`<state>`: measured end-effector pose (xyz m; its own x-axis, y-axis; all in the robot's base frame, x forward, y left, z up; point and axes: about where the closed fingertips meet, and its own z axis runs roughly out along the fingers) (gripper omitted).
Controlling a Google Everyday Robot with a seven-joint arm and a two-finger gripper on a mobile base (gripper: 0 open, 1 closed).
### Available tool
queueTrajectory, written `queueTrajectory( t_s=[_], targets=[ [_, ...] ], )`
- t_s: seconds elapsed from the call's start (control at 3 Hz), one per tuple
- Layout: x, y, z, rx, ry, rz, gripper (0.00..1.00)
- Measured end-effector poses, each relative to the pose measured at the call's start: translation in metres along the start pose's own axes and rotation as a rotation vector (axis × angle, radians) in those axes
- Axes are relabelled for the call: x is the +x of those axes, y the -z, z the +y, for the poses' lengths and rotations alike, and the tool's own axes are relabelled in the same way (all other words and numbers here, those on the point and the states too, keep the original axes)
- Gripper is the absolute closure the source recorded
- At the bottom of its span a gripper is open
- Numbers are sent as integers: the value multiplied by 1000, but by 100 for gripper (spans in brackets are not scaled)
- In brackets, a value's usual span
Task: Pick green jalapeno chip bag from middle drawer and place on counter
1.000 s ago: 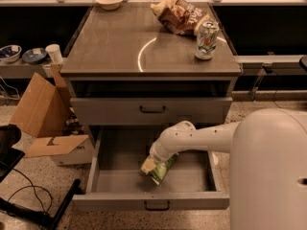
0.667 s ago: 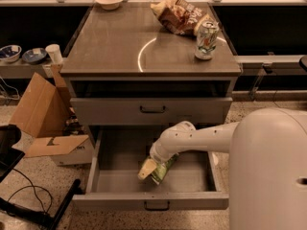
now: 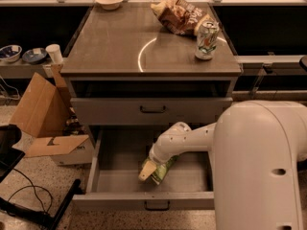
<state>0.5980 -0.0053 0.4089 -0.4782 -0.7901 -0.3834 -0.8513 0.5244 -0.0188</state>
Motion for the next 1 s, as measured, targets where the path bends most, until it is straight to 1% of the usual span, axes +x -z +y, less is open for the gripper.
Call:
queueTrajectory(
  t_s=[0.67,1.0],
  targets=[
    [7,-6,-5,26,-1,26,0],
    [7,-6,-5,26,-2,27,26]
  ],
)
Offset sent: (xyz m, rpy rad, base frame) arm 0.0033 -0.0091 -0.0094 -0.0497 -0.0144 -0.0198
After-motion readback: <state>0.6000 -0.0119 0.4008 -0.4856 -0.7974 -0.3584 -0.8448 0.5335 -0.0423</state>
